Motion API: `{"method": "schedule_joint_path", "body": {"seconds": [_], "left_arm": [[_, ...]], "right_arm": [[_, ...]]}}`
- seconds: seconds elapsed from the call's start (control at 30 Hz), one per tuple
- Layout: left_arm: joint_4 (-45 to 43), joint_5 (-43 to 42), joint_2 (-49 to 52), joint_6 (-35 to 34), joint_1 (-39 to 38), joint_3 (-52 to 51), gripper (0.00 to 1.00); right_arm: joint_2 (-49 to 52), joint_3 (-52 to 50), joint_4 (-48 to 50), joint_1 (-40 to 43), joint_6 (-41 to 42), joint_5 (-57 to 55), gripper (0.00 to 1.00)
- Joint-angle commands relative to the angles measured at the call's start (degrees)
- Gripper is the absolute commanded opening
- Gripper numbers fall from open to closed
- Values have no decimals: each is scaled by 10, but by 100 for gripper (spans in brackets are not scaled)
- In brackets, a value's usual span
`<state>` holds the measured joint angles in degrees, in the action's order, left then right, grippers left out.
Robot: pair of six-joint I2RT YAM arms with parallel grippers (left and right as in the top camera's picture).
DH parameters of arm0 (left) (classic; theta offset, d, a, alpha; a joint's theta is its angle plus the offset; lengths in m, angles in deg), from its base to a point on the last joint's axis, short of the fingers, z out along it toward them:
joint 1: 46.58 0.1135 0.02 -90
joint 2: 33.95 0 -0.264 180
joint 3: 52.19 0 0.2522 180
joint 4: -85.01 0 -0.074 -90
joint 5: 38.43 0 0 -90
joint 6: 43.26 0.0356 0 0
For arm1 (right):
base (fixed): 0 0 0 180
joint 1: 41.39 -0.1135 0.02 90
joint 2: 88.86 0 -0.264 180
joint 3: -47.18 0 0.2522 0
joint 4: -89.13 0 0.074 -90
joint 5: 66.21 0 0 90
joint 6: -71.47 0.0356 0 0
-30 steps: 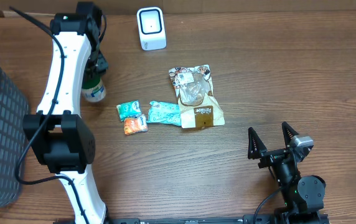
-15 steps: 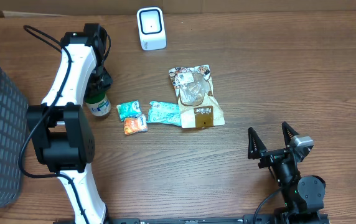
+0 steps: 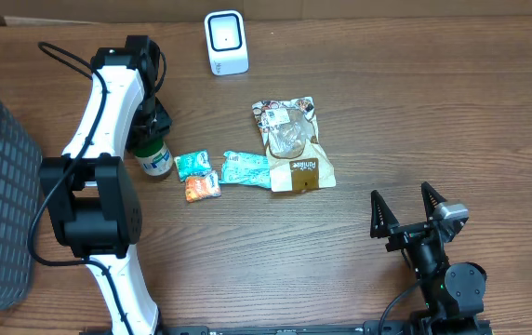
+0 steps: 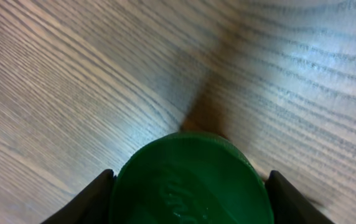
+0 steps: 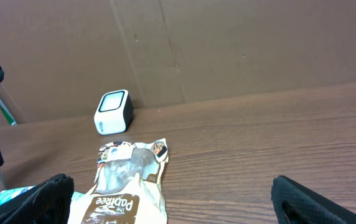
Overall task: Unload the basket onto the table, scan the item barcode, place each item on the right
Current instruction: 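Lift the bottle out and set it down left of the packs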
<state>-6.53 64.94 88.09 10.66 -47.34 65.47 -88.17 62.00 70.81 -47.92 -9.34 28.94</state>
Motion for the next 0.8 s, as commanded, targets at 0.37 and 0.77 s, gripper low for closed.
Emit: {"method": "schedule_joint_path", "body": {"seconds": [0.37,0.77], "left_arm": [[60,-9,-9,44,-5,33,68],[163,-60,-107,167,-4,245,68]], "right_arm": [[-5,-6,2,-3,-1,0,100],[-5,-6,2,-3,-1,0,100]]}}
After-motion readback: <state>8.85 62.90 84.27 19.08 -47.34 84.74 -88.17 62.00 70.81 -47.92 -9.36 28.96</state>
